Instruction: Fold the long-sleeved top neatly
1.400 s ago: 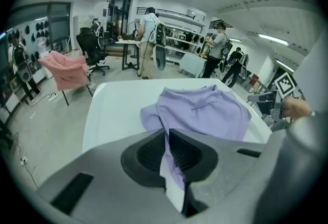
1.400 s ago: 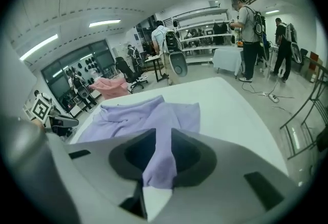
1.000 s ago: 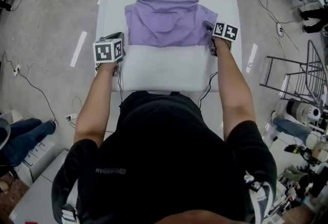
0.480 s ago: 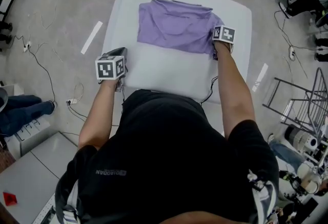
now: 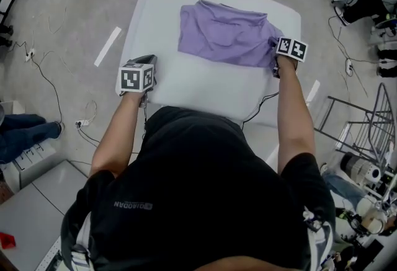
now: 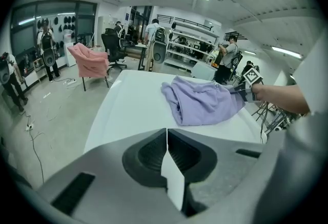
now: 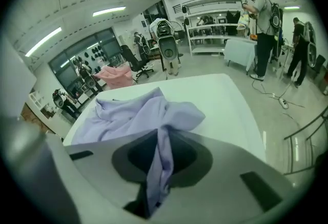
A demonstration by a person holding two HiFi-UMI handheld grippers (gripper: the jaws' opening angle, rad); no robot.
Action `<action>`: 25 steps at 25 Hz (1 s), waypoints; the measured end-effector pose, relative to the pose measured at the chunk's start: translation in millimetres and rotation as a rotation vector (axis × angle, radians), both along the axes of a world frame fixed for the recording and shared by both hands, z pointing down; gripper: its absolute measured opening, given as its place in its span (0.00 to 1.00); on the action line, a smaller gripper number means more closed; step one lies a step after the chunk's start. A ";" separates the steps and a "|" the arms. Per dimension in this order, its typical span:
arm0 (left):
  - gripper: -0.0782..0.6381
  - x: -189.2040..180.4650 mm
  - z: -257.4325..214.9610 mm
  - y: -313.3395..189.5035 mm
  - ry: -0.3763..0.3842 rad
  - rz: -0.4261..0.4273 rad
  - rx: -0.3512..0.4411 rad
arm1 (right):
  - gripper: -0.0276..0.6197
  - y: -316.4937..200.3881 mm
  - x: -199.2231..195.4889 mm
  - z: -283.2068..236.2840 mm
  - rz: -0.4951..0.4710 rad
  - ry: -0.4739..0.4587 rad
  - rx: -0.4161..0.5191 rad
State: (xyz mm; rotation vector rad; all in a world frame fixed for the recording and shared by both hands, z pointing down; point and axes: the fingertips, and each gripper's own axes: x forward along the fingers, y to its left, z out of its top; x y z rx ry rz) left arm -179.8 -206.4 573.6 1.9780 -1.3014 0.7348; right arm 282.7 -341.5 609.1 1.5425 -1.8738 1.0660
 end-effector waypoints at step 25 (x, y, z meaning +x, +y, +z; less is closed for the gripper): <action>0.12 33.3 -19.7 -5.6 0.094 0.124 0.041 | 0.13 0.4 -135.2 -132.6 -0.115 -0.066 0.133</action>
